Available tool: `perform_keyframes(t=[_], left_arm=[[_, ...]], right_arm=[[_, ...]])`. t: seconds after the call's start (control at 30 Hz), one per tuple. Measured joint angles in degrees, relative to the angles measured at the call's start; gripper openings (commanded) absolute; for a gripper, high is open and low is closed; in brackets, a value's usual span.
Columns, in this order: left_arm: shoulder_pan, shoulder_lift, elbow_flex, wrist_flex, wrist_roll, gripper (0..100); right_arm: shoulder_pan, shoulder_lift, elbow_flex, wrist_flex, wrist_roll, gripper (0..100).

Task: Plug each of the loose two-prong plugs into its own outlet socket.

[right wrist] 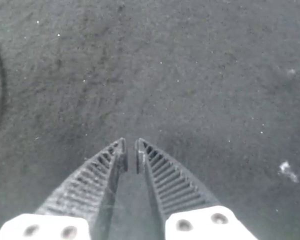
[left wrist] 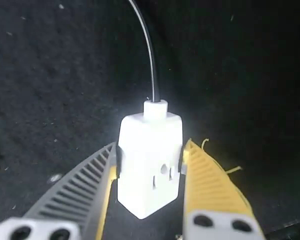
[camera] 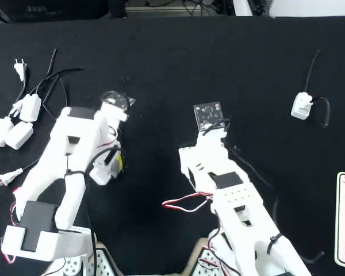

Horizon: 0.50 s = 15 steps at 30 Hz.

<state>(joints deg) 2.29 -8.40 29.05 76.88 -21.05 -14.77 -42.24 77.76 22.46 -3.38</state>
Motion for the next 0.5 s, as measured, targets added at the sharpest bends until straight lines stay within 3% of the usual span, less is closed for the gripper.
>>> perform_keyframes(t=[0.13, 0.23, 0.5], left_arm=[[0.0, 0.0, -6.51, 7.82, 0.0, 19], [0.0, 0.0, -7.65, 10.2, -1.67, 27], [0.18, 0.0, -2.37, 5.01, -6.59, 25]], right_arm=[[0.0, 0.0, 0.0, 0.0, 0.0, 3.2], [0.0, 0.0, 0.0, 0.0, 0.0, 3.2], [0.0, 0.0, 0.0, 0.0, 0.0, 3.2]])
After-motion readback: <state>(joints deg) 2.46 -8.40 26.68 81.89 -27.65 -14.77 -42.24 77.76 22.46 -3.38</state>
